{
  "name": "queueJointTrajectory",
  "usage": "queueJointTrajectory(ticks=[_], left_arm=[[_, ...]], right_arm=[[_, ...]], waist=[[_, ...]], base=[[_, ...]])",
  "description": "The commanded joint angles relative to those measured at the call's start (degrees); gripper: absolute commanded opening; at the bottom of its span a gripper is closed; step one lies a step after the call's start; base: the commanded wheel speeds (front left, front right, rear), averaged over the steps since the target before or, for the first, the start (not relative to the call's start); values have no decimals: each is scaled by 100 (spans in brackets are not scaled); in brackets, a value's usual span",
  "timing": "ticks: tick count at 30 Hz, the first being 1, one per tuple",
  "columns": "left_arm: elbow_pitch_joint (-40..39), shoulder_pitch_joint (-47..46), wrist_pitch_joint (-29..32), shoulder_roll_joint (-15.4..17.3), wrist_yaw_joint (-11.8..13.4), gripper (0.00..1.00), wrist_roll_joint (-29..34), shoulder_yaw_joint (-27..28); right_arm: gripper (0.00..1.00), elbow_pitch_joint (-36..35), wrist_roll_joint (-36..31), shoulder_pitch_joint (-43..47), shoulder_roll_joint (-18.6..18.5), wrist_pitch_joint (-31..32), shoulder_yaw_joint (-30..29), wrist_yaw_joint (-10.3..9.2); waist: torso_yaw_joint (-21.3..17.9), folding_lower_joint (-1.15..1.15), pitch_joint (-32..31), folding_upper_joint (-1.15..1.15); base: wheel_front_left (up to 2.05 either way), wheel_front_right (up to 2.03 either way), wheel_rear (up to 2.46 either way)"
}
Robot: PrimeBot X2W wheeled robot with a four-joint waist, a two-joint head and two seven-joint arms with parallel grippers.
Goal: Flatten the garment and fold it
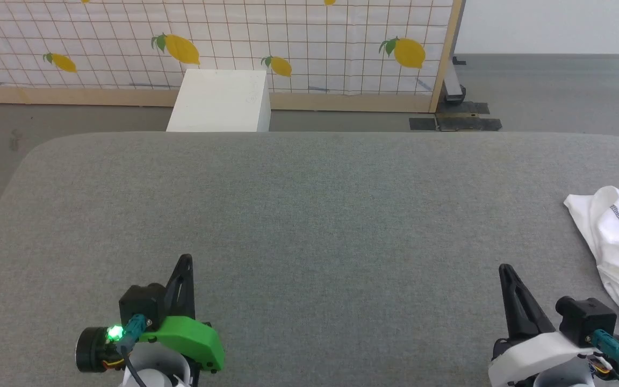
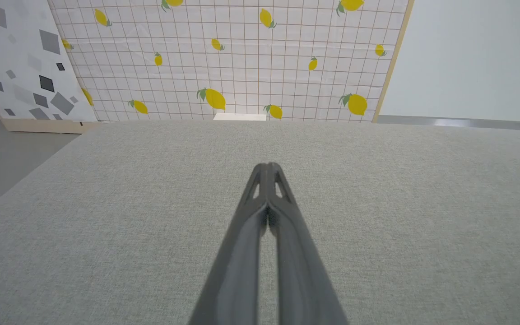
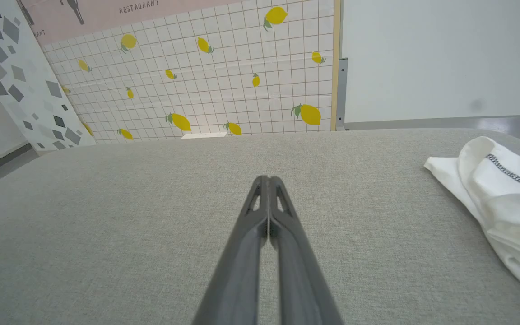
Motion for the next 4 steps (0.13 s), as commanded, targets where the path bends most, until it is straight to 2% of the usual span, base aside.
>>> queueJointTrajectory(ticks=[1, 4], left_arm=[[-67, 63, 39, -18, -14, 0, 91, 23], [-111, 75, 72, -21, -16, 0, 111, 37]], right_arm=[[0, -66, -74, -44, 0, 37, 13, -3], [0, -101, -103, -48, 0, 71, 17, -3]], waist=[[-1, 0, 1, 0], [-4, 0, 4, 0]], base=[[0, 0, 0], [0, 0, 0]])
